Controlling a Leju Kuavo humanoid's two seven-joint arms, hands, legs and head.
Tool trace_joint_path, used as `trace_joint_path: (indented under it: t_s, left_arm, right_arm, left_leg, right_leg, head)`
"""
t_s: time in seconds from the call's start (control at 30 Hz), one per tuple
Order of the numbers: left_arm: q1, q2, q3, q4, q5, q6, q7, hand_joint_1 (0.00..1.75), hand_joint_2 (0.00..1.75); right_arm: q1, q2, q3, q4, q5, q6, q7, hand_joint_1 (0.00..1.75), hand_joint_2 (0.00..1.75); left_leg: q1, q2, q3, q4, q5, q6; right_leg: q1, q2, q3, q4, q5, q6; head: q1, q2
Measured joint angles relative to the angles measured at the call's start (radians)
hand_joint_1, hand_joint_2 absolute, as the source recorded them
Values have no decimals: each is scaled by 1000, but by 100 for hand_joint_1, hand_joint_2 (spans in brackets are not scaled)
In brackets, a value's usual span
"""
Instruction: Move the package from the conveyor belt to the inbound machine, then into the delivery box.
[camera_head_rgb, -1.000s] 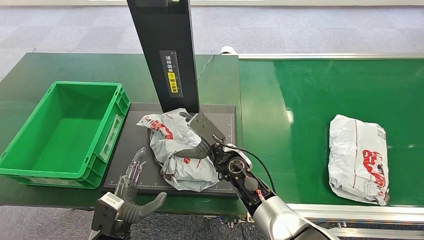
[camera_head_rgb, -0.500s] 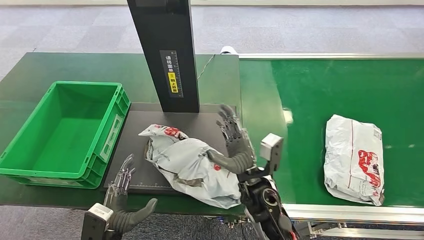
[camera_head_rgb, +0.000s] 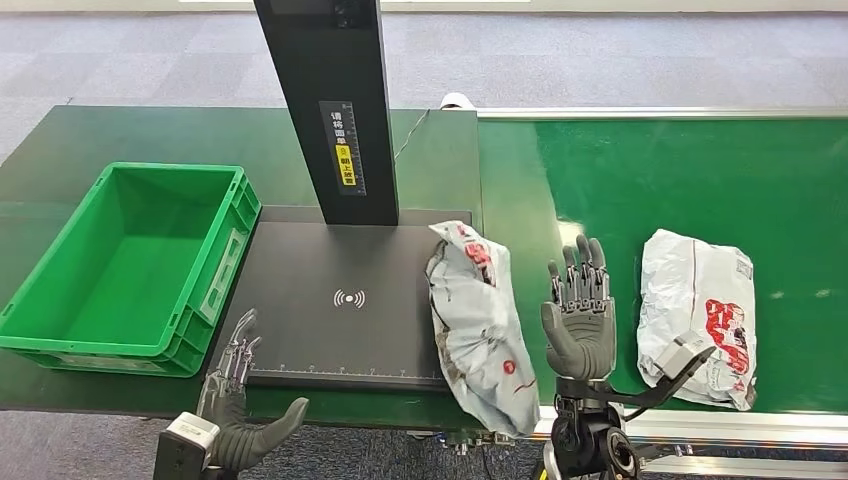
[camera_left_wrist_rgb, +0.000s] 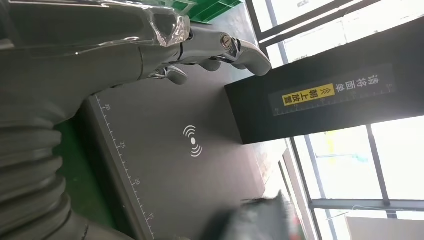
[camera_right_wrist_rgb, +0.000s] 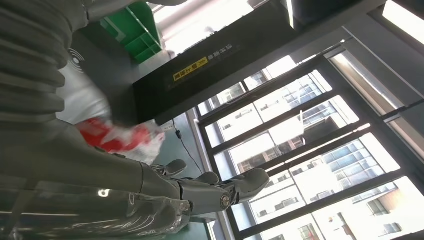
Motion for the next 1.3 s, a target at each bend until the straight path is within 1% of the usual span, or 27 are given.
trace_joint_path:
  t_s: [0.23,1.03,1.1,1.17,1.23,1.3]
  left_arm:
    - [-13,1,1,-1,-10,-5,1,0,175]
    - [-18,6,1,0,-9,9,3,0,175]
    - [-18,4,1,-3,-12,9,8,0,175]
    - [-13,0,1,-10,-16,11,16,0,175]
    - [-6,-2,1,-22,-20,14,26,0,175]
    - [1,-5,1,-34,-21,18,35,0,175]
  right_arm:
    - [6,11,-16,-18,-17,-24,-5,0,175]
    - [17,15,-22,-25,-19,-29,2,0,175]
    - [16,14,-20,-25,43,-83,4,0,175]
    - [15,11,-14,-25,188,-202,14,0,175]
    - [12,6,-9,-22,354,-328,45,0,175]
    - [11,0,-9,-16,449,-393,75,0,175]
  left_leg:
    - [0,0,0,0,0,0]
    - [0,0,1,0,0,0]
    - [0,0,1,0,0,0]
    - [0,0,1,0,0,0]
    - [0,0,1,0,0,0]
    - [0,0,1,0,0,0]
  right_leg:
    - [0,0,0,0,0,0]
    - [0,0,1,0,0,0]
    - [0,0,1,0,0,0]
    - [0,0,1,0,0,0]
    - [0,0,1,0,0,0]
    - [0,0,1,0,0,0]
  head:
    - [0,0]
    - [0,0]
    - [0,0]
    - [0,0]
    - [0,0]
    - [0,0]
